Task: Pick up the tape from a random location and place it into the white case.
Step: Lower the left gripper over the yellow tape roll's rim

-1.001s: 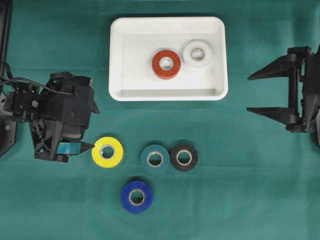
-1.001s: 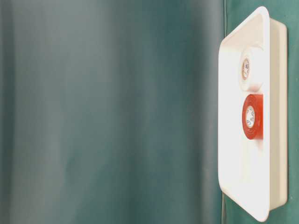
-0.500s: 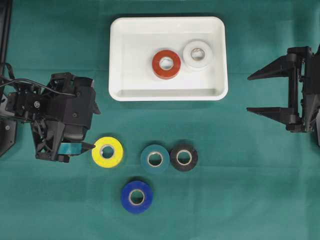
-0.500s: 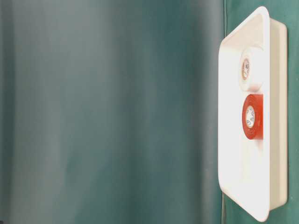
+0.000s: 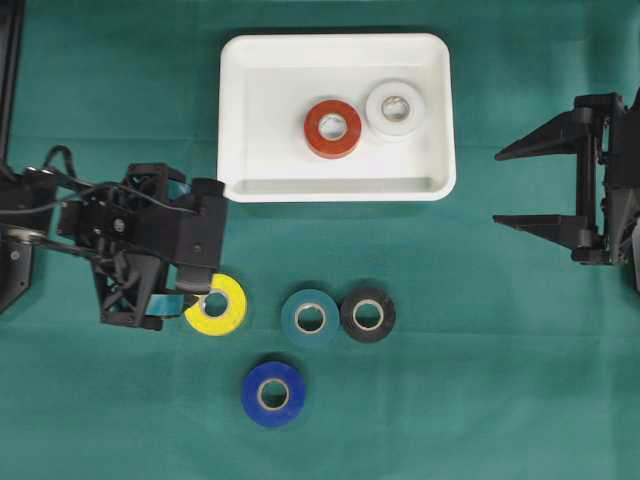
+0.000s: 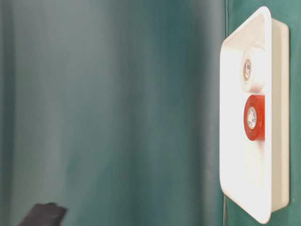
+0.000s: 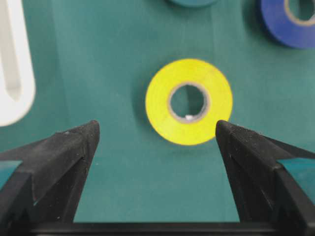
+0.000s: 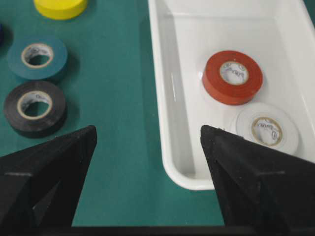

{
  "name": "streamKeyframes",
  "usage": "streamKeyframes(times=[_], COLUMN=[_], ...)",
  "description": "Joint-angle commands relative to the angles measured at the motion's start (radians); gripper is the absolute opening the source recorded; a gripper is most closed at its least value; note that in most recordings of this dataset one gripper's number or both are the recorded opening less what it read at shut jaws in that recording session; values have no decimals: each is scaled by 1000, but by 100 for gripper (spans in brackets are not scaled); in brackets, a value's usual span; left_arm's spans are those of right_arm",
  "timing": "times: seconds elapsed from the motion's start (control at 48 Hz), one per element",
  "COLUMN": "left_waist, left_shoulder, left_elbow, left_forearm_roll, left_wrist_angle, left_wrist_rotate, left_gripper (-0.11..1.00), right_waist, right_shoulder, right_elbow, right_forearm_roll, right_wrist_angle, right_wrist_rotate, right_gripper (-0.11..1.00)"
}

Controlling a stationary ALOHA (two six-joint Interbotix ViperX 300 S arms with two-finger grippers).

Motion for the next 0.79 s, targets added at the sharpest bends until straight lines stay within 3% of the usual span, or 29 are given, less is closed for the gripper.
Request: streamKeyframes(times=[0.0,0.25,0.771], left_waist=[-3,-3,-3], left_shoulder=[20,84,213], left_elbow=[6,64,78], left_forearm_roll=[0,0,0], left_wrist_angle=[-37,-155,-256], left_wrist_rotate=[-2,-2,0], left_gripper=[93,93,93], right_waist=[2,2,2], right_shoulder=[2,2,6], right_elbow=[-26,-26,-25], right_forearm_roll=[-3,-3,-6], right_wrist_angle=[-5,-6,-6], right_wrist_rotate=[-2,-3,-3], right_gripper=[85,85,85])
